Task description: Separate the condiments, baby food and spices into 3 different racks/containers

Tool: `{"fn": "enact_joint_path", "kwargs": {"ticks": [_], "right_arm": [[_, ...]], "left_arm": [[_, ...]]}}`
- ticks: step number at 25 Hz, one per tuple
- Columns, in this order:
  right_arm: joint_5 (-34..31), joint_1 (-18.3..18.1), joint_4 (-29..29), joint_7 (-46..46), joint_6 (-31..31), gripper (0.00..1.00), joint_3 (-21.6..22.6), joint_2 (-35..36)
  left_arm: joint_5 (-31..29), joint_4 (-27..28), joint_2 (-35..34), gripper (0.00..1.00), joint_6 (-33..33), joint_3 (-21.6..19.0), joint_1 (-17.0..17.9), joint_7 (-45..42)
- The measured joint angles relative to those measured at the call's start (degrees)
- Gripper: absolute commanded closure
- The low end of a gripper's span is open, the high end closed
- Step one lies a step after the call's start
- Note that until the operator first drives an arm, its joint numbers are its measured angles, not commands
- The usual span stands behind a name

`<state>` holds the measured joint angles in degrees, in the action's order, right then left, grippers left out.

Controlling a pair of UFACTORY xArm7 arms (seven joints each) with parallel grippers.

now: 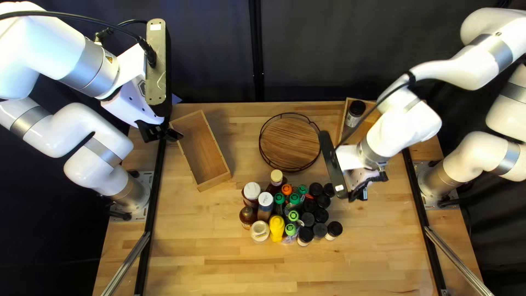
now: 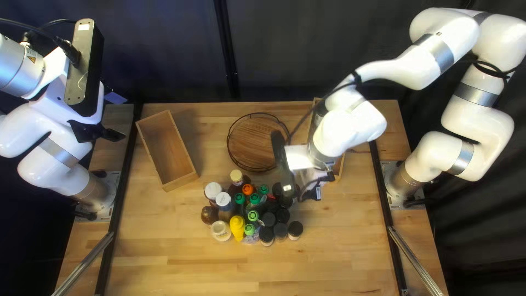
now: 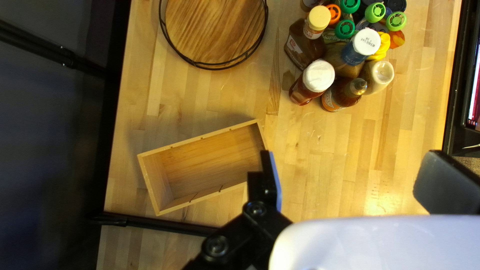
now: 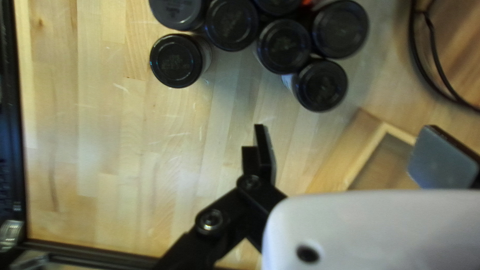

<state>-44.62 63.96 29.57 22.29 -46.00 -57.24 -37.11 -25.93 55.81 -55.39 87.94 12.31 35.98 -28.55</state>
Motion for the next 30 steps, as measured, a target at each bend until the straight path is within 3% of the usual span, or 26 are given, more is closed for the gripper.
{"fn": "enact_joint_path", "kwargs": {"ticks": [10, 12, 14, 15, 16, 17, 24, 30], "right_arm": [[-0.34, 6.39, 0.95, -3.19, 7.69, 0.00, -9.95, 7.22], [-0.12, 7.88, 1.08, -3.71, 9.36, 0.05, -12.18, 8.42], [0.03, 9.13, 1.11, -3.99, 10.80, 0.23, -14.03, 9.44], [0.07, 9.59, 1.10, -4.04, 11.33, 0.50, -14.69, 9.85], [0.11, 9.93, 1.09, -4.08, 11.68, 0.89, -15.17, 10.15], [0.16, 10.16, 1.10, -4.10, 11.87, 0.94, -15.45, 10.34], [-0.12, 8.94, 0.82, -3.02, 10.54, 1.00, -13.19, 9.95], [0.54, 5.39, 1.05, -0.31, 2.98, 1.00, -4.86, 6.22]], "left_arm": [[0.00, 0.00, 0.00, 0.00, 0.00, 0.00, 0.00, 0.00], [0.00, 0.00, 0.00, 0.00, 0.00, 0.00, 0.00, 0.00], [0.00, 0.00, 0.00, 0.00, 0.00, 0.00, 0.00, 0.00], [0.00, 0.00, 0.00, 0.00, 0.00, 0.00, 0.00, 0.00], [0.00, 0.00, 0.00, 0.00, 0.00, 0.00, 0.00, 0.00], [0.00, 0.00, 0.00, 0.00, 0.00, 0.00, 0.00, 0.00], [0.00, 0.00, 0.00, 0.00, 0.00, 0.00, 0.00, 0.00], [0.00, 0.00, 0.00, 0.00, 0.00, 0.00, 0.00, 0.00]]}}
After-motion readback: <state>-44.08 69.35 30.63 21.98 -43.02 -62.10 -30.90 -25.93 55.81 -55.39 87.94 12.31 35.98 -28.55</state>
